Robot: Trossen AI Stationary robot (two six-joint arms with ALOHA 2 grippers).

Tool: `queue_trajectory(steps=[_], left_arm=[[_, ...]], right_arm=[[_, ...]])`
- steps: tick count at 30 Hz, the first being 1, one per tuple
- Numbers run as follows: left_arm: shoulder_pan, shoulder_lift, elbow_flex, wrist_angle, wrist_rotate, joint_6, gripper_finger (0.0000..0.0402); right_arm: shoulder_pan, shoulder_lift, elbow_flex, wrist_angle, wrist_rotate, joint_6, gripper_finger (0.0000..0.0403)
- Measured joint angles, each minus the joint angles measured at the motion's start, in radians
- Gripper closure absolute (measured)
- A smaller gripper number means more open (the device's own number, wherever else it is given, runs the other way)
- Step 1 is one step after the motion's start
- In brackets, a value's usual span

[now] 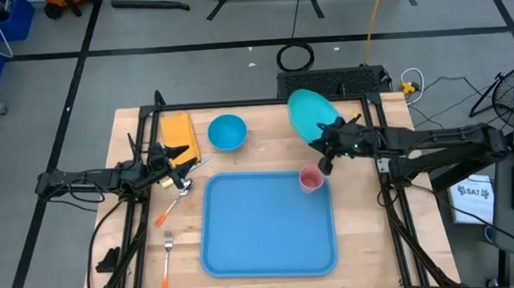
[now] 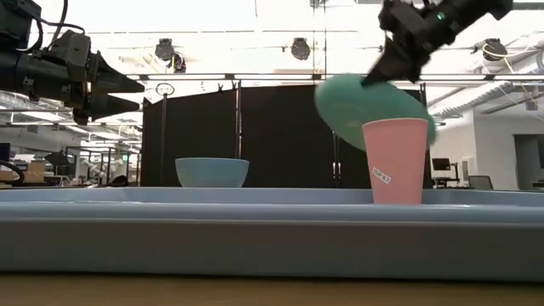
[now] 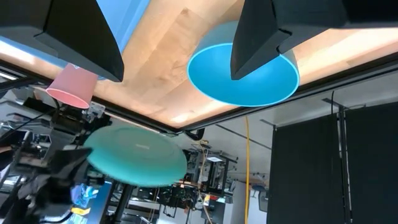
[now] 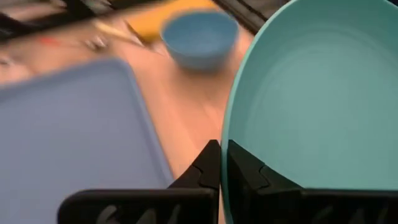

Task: Set up tray
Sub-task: Put the green plate on the blue tray

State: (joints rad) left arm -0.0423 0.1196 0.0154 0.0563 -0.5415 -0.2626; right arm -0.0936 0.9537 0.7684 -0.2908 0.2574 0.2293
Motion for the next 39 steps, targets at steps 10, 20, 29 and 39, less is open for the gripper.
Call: queue_trajectory(steps=[10, 20, 29, 39], left_arm=[[0.000, 0.000, 0.000, 0.000, 0.000, 0.000, 0.0101], [0.000, 0.000, 0.000, 0.000, -0.001, 0.003, 0.0101], [0.000, 0.000, 0.000, 0.000, -0.001, 0.002, 0.0101], [0.000, 0.000, 0.000, 0.002, 0.000, 0.006, 0.0101]], right_arm=[[0.154, 0.204, 0.184, 0.120, -0.100, -0.149, 0.0402], [0.343, 0.467, 0.456, -0.009, -0.153, -0.194, 0.0402], [0.444, 0.629, 0.564, -0.050, -0.182, -0.091, 0.0402], [0.555, 0.732, 0.565, -0.038, -0.183, 0.118, 0.0402]])
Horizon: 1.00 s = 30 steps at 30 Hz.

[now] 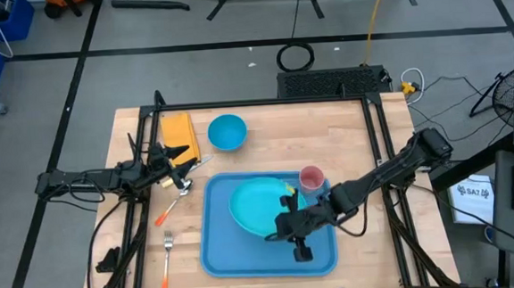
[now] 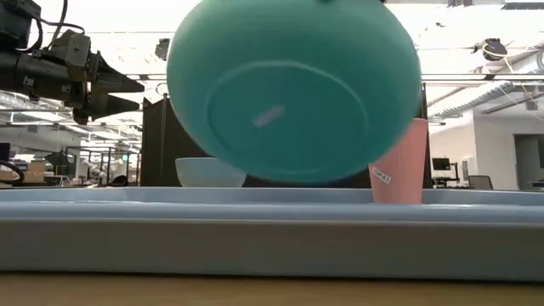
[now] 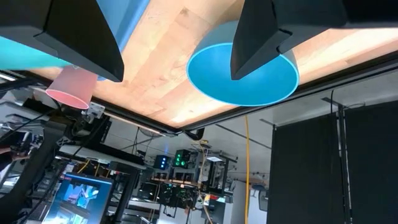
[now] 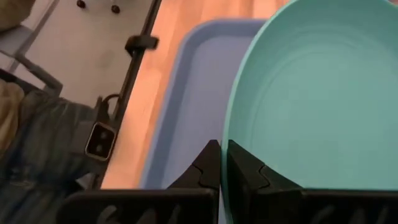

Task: Set up tray
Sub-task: Put the green plate on the blue tray

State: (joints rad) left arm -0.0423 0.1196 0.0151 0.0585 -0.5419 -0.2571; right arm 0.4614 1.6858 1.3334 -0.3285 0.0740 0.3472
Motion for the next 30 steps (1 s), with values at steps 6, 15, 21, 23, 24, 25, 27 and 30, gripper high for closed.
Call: queue_trajectory(steps=[6, 15, 21, 23, 24, 25, 27, 30], left_arm=[[0.000, 0.000, 0.000, -0.001, 0.000, -0.010, 0.0101], [0.000, 0.005, 0.000, -0.001, 0.000, -0.011, 0.0101], [0.000, 0.005, 0.000, -0.002, 0.000, -0.011, 0.0100], [0.000, 0.005, 0.000, -0.002, 0.000, -0.011, 0.0101], [0.000, 0.005, 0.000, -0.002, 0.000, -0.011, 0.0100], [0.000, 0.005, 0.000, -0.002, 0.000, -0.011, 0.0101], [0.000, 0.005, 0.000, -0.002, 0.000, -0.012, 0.0101], [0.000, 0.005, 0.000, -0.002, 0.001, -0.014, 0.0101]], right_arm=[[0.066, 0.034, -0.001, -0.010, -0.012, 0.117, 0.0402], [0.158, 0.047, 0.000, -0.115, -0.047, 0.318, 0.0402], [0.175, 0.047, 0.000, -0.148, -0.031, 0.399, 0.0403], [0.176, 0.047, 0.000, -0.155, -0.019, 0.409, 0.0403], [0.176, 0.047, 0.000, -0.156, -0.019, 0.415, 0.0402], [0.176, 0.047, 0.000, -0.156, -0.021, 0.420, 0.0401], [0.175, 0.047, 0.000, -0.158, -0.023, 0.432, 0.0397], [0.175, 0.048, -0.001, -0.167, -0.026, 0.458, 0.0389]])
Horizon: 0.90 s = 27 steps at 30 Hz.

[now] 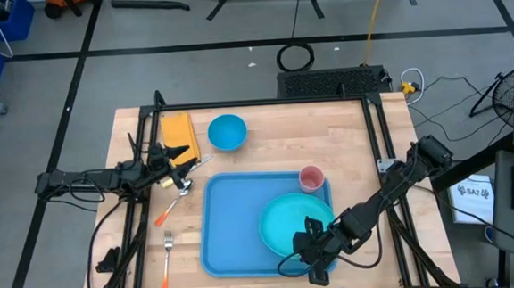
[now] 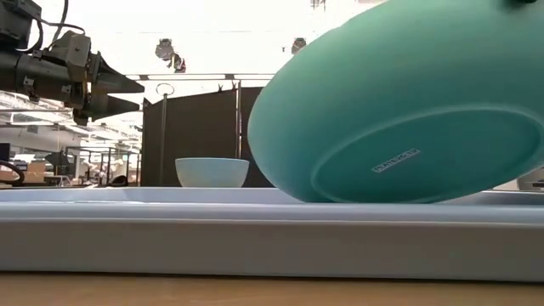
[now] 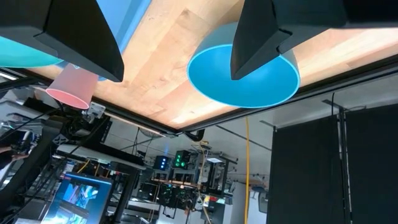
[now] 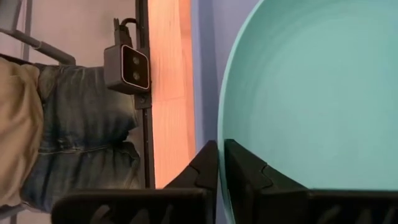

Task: Set up tray
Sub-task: Put the green plate on the blue tray, then put the blue bowl on the green plate on the blue tray

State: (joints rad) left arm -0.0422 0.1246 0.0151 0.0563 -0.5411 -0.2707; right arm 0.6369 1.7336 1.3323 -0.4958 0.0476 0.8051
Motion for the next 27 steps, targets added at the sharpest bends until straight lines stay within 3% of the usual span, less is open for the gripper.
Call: queue_trajectory(steps=[9, 18, 27], left_arm=[[0.000, 0.000, 0.000, 0.000, 0.000, 0.000, 0.0101], [0.000, 0.000, 0.000, -0.001, 0.023, 0.000, 0.0100], [0.000, 0.000, 0.000, -0.001, 0.026, 0.001, 0.0101]], right_arm=[[0.000, 0.000, -0.002, -0.009, -0.006, 0.035, 0.0361], [0.000, 0.000, -0.002, 0.000, -0.025, 0.042, 0.0308], [-0.039, 0.000, -0.002, 0.169, 0.067, -0.193, 0.0280]])
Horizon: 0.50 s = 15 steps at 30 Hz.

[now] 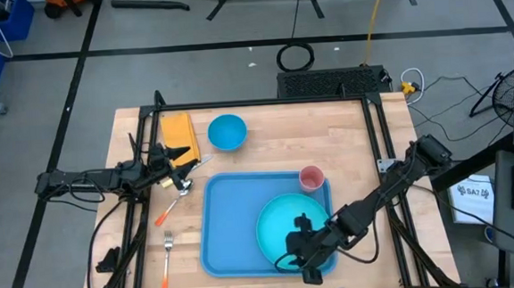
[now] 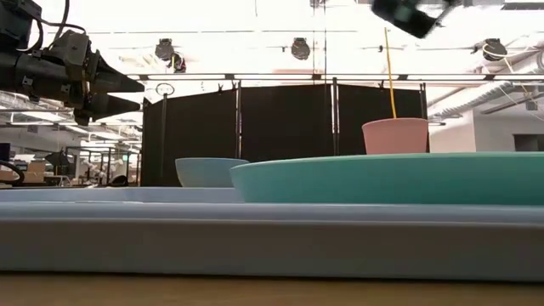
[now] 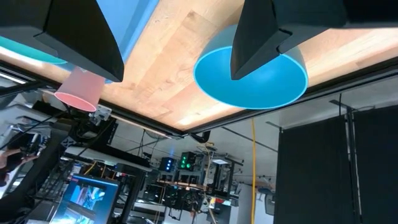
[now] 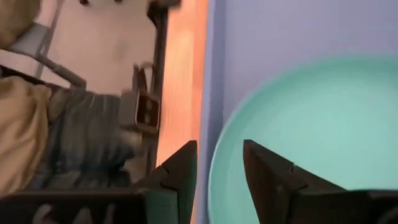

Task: Set up tray
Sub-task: Put the blue bowl on the green plate on the blue tray

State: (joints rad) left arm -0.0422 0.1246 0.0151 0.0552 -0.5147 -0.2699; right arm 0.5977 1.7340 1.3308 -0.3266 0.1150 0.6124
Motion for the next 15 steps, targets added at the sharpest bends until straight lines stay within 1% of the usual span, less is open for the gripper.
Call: queue_trajectory(steps=[5, 8, 11, 15], left_arm=[[0.000, 0.000, 0.000, 0.000, 0.001, -0.009, 0.0100], [0.000, 0.000, 0.000, 0.000, 0.003, -0.061, 0.0100], [0.000, 0.000, 0.000, 0.000, 0.035, -0.122, 0.0101], [0.021, 0.003, 0.007, -0.012, 0.047, -0.229, 0.0101]], right_arm=[[-0.057, 0.000, 0.000, 0.120, 0.092, -0.215, 0.0283], [-0.105, -0.009, 0.000, 0.145, 0.174, -0.324, 0.0284], [-0.156, -0.020, 0.001, 0.144, 0.225, -0.402, 0.0284], [-0.235, -0.053, 0.000, 0.128, 0.225, -0.479, 0.0286]])
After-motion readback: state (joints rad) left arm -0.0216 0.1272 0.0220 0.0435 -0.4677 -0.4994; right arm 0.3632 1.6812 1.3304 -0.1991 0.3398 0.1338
